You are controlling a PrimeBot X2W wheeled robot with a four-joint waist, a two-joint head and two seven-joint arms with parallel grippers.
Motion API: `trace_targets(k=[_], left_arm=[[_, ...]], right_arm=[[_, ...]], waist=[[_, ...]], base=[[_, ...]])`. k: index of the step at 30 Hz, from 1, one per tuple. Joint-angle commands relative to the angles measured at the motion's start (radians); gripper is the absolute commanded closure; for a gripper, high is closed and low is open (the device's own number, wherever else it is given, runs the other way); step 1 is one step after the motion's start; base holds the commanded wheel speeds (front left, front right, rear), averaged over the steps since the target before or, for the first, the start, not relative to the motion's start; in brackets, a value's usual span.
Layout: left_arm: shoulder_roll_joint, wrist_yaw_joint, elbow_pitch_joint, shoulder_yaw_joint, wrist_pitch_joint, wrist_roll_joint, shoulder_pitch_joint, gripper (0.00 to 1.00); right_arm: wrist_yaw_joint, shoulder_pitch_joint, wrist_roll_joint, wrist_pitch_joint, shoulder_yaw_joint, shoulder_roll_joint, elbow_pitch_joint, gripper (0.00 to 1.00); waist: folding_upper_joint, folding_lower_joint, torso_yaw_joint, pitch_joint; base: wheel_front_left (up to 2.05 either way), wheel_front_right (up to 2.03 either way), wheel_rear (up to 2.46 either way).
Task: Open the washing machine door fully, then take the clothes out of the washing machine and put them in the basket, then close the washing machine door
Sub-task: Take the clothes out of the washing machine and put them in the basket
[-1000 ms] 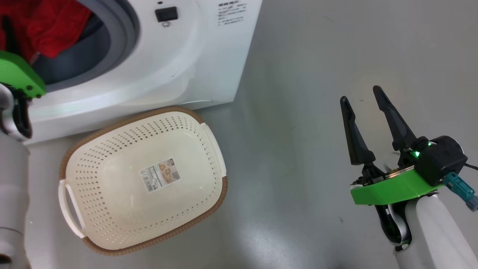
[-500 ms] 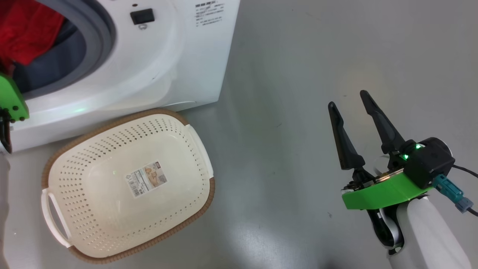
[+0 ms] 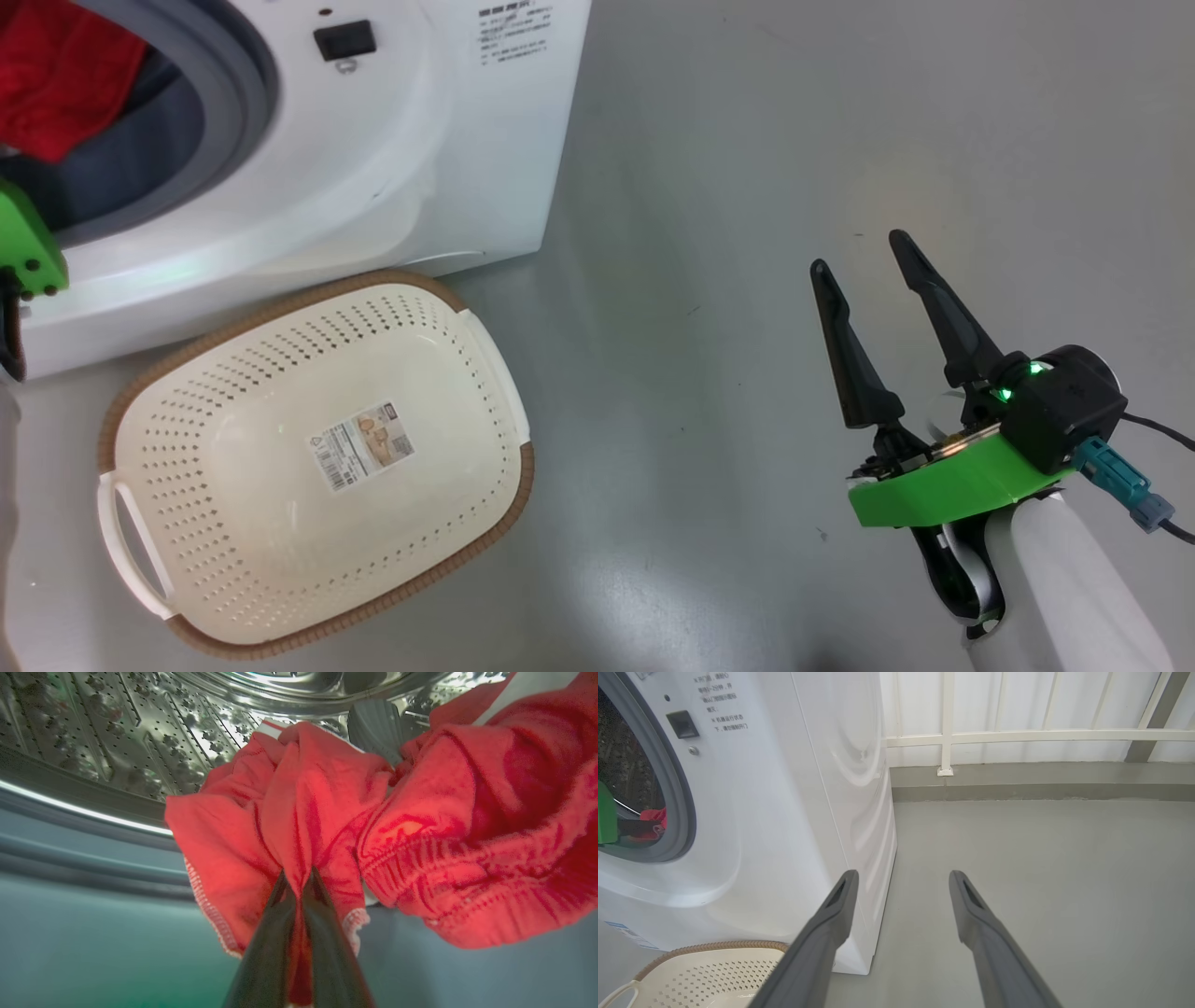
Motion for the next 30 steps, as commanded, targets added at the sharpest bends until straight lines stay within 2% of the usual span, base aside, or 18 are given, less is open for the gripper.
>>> trace_targets(k=[1, 8, 16, 30], left_arm=[[0.055, -0.001, -0.026, 0.023, -0.032, -0.013, -0.008, 1.00], [0.041, -0.015, -0.060, 0.053, -0.156, -0.054, 0.012, 1.00], [0.031, -0.034, -0.143, 0.076, -0.190, -0.076, 0.065, 1.00], [0.012, -0.023, -0.534, 0.157, -0.192, -0.068, 0.338, 1.00]], right_arm=[[0.006, -0.010, 0.014, -0.006, 0.013, 0.004, -0.020, 0.00], [0.006, -0.014, 0.011, -0.006, 0.008, 0.005, -0.018, 0.00], [0.006, -0.015, 0.011, -0.006, 0.007, 0.005, -0.013, 0.00], [0.006, 0.009, 0.019, -0.006, 0.003, 0.004, 0.006, 0.00]], waist=[[0.0000, 0.0000, 0.005, 0.000], [0.0000, 0.0000, 0.022, -0.014], [0.0000, 0.0000, 0.033, -0.043], [0.0000, 0.0000, 0.045, -0.151]], base=[[0.00, 0.00, 0.00], [0.00, 0.00, 0.00], [0.00, 0.00, 0.00], [0.00, 0.00, 0.00]])
